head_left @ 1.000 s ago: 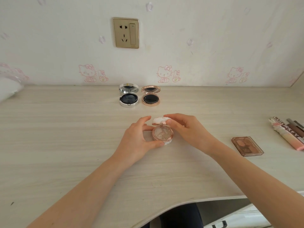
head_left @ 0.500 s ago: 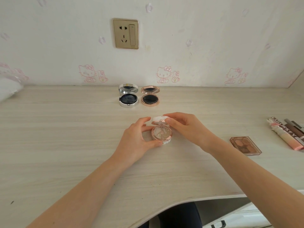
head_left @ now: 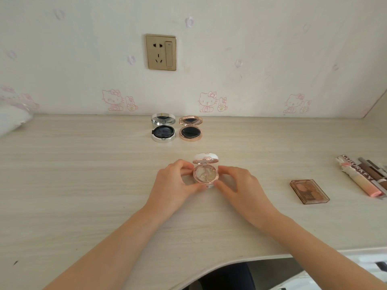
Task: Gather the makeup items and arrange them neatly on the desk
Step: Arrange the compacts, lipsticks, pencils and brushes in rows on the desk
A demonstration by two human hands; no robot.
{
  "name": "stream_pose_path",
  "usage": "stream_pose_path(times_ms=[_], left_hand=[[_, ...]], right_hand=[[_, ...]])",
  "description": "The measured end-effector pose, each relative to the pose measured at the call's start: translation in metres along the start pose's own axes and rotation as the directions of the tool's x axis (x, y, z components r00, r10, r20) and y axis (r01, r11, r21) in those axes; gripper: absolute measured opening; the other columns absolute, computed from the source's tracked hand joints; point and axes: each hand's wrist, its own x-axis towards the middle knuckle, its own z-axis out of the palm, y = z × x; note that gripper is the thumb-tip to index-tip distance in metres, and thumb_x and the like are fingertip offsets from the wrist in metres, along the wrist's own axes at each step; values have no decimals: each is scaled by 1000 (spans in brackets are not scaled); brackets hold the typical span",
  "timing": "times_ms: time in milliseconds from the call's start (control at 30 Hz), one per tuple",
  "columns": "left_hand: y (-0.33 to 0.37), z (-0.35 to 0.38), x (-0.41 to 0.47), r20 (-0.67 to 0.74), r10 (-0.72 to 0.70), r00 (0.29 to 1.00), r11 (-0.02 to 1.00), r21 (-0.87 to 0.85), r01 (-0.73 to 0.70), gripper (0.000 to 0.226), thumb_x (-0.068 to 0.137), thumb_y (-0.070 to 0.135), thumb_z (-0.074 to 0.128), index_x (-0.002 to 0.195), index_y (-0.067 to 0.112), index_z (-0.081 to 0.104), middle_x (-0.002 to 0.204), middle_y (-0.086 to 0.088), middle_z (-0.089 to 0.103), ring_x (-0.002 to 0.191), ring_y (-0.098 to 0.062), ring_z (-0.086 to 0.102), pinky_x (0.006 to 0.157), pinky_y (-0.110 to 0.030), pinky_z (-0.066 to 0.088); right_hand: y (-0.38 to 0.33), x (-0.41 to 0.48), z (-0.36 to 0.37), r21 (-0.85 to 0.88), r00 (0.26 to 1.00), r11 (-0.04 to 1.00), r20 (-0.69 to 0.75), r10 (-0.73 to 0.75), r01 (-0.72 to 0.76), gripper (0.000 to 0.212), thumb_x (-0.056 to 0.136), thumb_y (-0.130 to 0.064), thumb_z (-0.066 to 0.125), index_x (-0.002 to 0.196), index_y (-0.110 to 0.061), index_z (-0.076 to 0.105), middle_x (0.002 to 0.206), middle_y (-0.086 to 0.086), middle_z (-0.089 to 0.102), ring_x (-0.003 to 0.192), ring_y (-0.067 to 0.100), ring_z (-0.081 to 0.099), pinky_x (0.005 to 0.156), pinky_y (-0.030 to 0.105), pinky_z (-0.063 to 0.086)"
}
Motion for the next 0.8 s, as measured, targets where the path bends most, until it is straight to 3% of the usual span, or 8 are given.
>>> stream_pose_path(times_ms=[267, 400, 567, 800], left_hand=[[1, -1, -3, 5, 87, 996, 996, -14, -87, 33, 67, 34, 84, 98, 33, 73, 93, 22, 71, 94, 15, 61, 85, -8, 44], [0, 3, 3, 17, 156, 988, 983, 98, -157, 23, 79, 36, 75, 100, 42, 70, 94, 12, 71, 97, -1, 62, 84, -18, 45], [4, 14, 18, 72, 138, 988, 945, 289, -153, 32, 90, 41, 60, 122, 40, 62, 127, 1, 55, 127, -7, 44, 98, -21, 35], [13, 34, 55, 65, 245, 967, 871, 423, -249, 27, 94, 37, 54, 119, 32, 64, 109, 0, 66, 128, -11, 42, 92, -33, 44]], right_hand=[[6, 7, 12, -89, 995, 992, -40, -94, 90, 45, 87, -42, 63, 129, -27, 55, 113, -10, 58, 111, 14, 42, 90, 13, 28], [12, 13, 10, -82, 993, 991, -48, -108, 104, 43, 88, -39, 62, 128, -25, 55, 115, -8, 58, 112, 15, 41, 93, 17, 30], [26, 30, 6, -93, 996, 993, -40, -82, 78, 41, 89, -35, 62, 128, -26, 55, 116, -7, 58, 113, 17, 41, 93, 18, 29], [59, 71, 7, -119, 997, 992, -54, -46, 39, 37, 89, -45, 56, 124, -32, 55, 113, -12, 60, 111, 18, 47, 95, 23, 32]])
